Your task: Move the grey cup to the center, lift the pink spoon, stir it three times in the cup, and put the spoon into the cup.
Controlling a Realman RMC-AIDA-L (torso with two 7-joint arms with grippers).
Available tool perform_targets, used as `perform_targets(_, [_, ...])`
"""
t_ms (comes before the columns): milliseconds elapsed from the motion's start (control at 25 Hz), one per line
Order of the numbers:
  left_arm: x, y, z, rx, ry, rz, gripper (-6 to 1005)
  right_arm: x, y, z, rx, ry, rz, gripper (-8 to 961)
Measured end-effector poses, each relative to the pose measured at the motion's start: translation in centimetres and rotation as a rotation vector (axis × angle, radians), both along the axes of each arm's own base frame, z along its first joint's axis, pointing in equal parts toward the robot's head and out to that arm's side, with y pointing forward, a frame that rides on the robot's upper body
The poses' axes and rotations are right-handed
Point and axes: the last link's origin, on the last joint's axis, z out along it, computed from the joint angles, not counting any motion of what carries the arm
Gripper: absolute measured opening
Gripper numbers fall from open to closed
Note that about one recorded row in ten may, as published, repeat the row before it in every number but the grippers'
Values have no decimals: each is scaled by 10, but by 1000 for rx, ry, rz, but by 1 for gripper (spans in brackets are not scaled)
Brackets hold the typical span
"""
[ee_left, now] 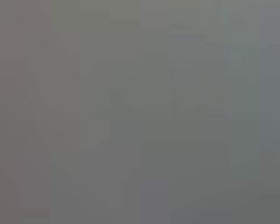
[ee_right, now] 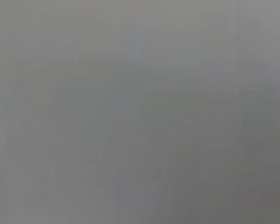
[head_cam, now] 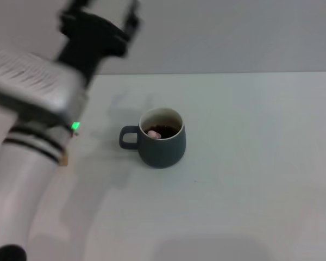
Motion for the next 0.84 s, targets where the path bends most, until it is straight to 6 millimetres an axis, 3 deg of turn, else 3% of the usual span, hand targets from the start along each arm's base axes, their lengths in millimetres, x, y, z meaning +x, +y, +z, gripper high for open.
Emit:
perform_targets(120, [-6,-5,12,62,-92,-42,667,0,-1,0,3,-1,1,-1])
perform_targets(160, [-28,-12,37,148,-267,-83,666,0,-1,0,3,-1,1,-1])
perform_targets(200, [-61,-15,49,187,-337,-52,667,0,-3,1,6,-3,2,-1])
perform_targets(280, [-81,-14,47,183,-325,-1,670,0,-3,1,8,-4,4,-1])
perform_targets(320, [-81,-14,47,183,-325,-1,671,-1,-4,1,10,-5,5,-1])
perform_targets(400, [-129,-13,39,161,-258,151,673,0,-4,1,13,-5,4,0])
perform_targets(480, [-129,-13,39,161,-258,151,688,-1,-4,1,15,-6,5,0])
perform_targets(520, [-150,-15,36,147,-231,218,695,-1,-4,2,16,-7,6,0])
perform_targets(560, [-150,-15,36,147,-231,218,702,-1,-4,2,16,-7,6,0])
perform_targets(600, [-178,-21,35,115,-254,300,710,-1,-4,2,17,-8,9,0])
perform_targets(840, [-200,-28,39,124,-275,377,717,-3,0,3,18,-10,19,0])
